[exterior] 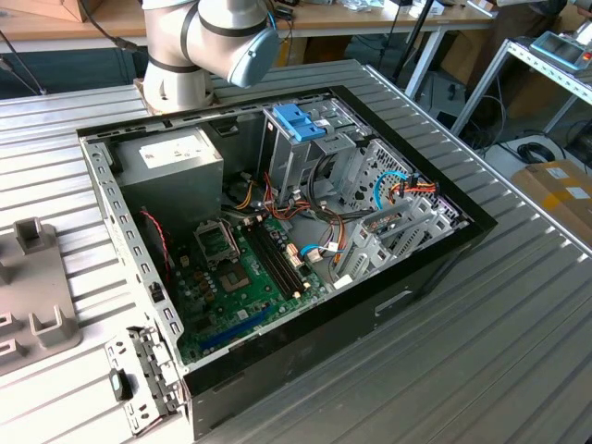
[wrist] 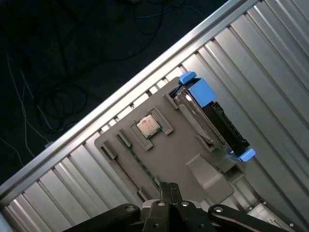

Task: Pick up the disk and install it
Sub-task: 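Pick up the disk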

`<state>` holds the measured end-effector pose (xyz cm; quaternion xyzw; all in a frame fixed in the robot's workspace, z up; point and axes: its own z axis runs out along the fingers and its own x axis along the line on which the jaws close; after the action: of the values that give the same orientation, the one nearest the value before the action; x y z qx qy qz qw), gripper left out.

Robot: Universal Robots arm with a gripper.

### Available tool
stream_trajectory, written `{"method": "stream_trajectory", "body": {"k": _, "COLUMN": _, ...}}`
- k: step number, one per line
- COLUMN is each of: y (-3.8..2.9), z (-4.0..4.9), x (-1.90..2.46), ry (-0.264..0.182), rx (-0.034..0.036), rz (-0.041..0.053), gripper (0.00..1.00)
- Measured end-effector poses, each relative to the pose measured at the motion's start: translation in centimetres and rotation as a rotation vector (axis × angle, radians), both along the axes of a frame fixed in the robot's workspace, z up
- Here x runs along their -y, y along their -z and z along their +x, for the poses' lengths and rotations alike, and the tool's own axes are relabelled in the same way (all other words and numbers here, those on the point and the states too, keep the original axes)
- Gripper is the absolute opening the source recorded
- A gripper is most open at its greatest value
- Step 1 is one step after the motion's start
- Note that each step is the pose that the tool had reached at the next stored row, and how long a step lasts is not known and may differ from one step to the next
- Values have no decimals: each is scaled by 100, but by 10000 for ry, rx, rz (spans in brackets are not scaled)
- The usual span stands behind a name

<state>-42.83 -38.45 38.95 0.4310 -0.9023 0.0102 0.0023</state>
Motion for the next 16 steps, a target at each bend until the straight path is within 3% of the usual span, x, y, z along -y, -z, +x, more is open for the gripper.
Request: {"method": "stream_trajectory", "body": {"k": 16, "y": 0, "z": 0, "x": 0, "ry": -165, "rx": 0, "rz": -19, "gripper": 10}}
